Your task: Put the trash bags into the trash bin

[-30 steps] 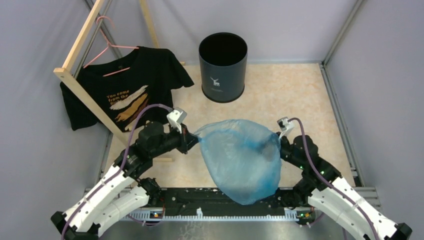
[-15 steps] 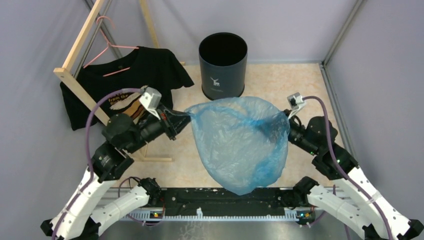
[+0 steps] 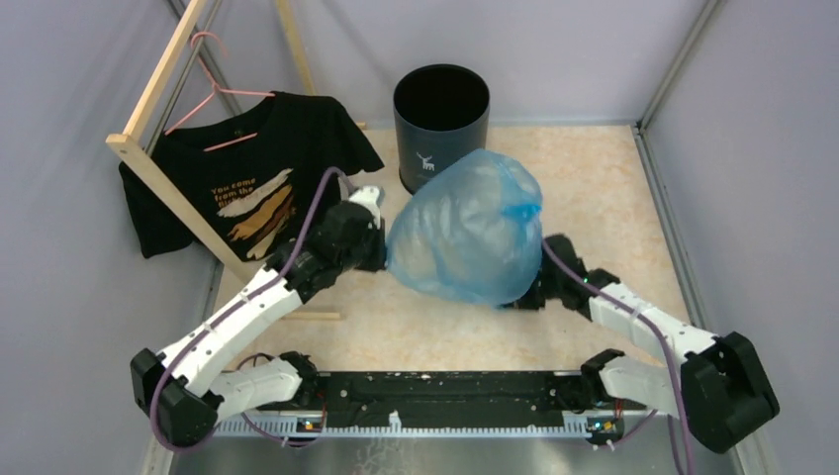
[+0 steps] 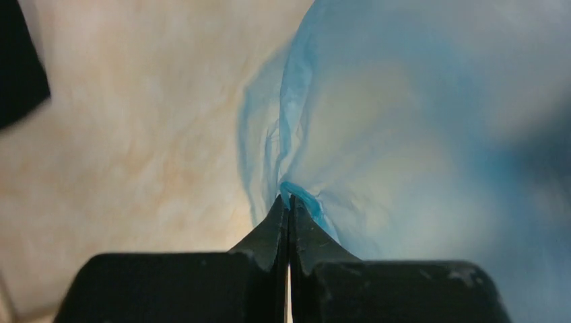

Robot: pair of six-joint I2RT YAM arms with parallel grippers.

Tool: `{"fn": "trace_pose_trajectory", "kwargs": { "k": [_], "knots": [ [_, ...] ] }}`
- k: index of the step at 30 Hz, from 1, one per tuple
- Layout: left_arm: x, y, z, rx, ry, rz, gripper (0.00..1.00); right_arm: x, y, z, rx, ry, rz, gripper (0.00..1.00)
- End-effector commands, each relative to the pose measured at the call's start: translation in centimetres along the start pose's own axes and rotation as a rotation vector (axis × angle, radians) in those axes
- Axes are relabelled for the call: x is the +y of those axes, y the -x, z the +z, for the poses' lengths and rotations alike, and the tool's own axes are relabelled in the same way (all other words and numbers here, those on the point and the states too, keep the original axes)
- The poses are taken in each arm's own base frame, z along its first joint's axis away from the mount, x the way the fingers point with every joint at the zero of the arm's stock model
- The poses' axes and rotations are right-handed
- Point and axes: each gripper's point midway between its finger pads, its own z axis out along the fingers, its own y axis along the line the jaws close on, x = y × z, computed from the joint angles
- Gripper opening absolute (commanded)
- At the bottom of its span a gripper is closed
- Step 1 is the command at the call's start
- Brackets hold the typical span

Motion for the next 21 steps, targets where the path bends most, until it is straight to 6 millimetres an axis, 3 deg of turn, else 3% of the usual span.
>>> {"fn": "trace_pose_trajectory", "kwargs": {
  "k": [1, 3, 7, 10, 13, 15, 21],
  "knots": [
    [1.4, -5.2, -2.8, 0.103, -0.031, 0.005, 0.0, 5.2, -4.2, -2.8, 0.085, 0.251, -0.043, 0.0],
    [0.3, -3.9, -4.9, 0.056, -0.104, 0.022, 0.0, 7.0, -3.3, -5.3, 0.042, 0.305, -0.072, 0.0],
    [-2.9, 1.2, -9.8, -0.109, -0.266, 0.056, 0.0, 11.5, 1.6, -12.4, -0.16, 0.361, -0.193, 0.0],
    [-4.6, 5.0, -12.5, -0.224, -0.334, 0.048, 0.0, 13.9, 4.4, -15.7, -0.267, 0.384, -0.265, 0.0],
    [-5.1, 7.5, -13.6, -0.305, -0.336, 0.034, 0.0, 13.8, 5.6, -16.0, -0.31, 0.342, -0.275, 0.0],
    [-5.0, 8.3, -14.0, -0.332, -0.329, 0.024, 0.0, 13.7, 5.5, -15.7, -0.301, 0.346, -0.273, 0.0],
    [-6.4, 8.4, -14.8, -0.329, -0.408, 0.015, 0.0, 13.9, 4.1, -15.6, -0.294, 0.414, -0.248, 0.0]
  ]
}}
